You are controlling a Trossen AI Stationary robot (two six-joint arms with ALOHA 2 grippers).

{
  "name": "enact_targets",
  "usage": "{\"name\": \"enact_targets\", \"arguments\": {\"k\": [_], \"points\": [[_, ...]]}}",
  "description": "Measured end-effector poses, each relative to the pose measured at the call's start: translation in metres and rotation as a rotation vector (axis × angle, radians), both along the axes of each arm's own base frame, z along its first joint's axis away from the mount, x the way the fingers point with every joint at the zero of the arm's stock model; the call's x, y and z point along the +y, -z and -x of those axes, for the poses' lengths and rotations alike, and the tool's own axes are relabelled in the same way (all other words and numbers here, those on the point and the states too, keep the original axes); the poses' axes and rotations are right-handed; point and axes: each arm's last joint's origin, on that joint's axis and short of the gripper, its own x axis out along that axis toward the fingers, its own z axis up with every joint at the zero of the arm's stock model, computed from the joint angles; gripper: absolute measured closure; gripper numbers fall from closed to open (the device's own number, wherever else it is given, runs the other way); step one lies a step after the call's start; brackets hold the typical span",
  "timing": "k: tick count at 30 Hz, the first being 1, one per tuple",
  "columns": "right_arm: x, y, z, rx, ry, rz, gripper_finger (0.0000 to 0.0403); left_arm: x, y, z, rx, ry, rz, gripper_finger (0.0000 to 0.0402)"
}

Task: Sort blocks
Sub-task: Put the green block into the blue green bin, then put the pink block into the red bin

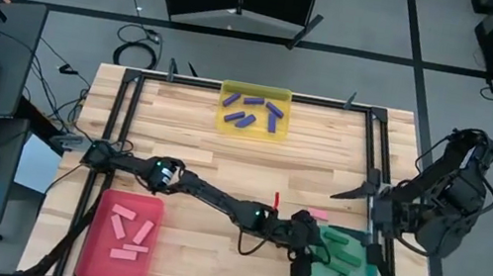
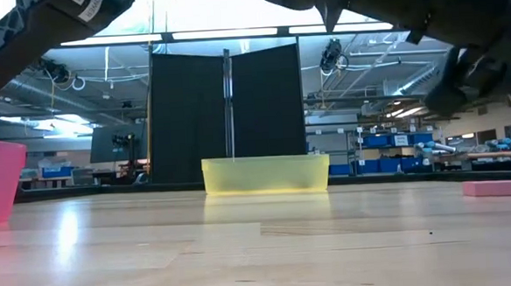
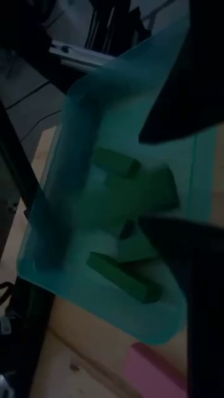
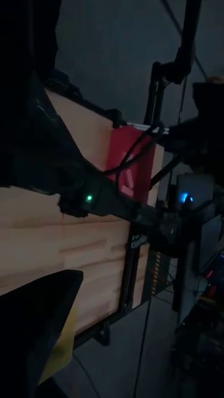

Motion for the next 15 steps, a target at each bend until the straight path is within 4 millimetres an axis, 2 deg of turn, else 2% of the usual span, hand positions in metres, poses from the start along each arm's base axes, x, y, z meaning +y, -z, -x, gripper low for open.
{"name": "enact_targets", "arguments": {"k": [4, 7, 11, 15], "points": [[-0.001, 0.001, -0.001, 0.01, 0.018, -0.016, 0.0099, -0.001, -0.001, 0.001, 0.01, 0.009, -0.02, 0.0106], [-0.002, 0.003, 0.0, 0.022, 0.031, -0.017, 0.0095, -0.005, -0.015, 0.005, -0.021, -0.025, -0.071, 0.0077], [-0.008, 0.011, 0.004, 0.06, 0.112, -0.008, 0.0095, -0.024, -0.055, 0.021, -0.085, -0.067, -0.203, 0.0091], [-0.013, 0.03, 0.008, 0.145, 0.191, -0.011, 0.0097, -0.036, -0.098, 0.044, -0.101, -0.085, -0.325, 0.0142]]}}
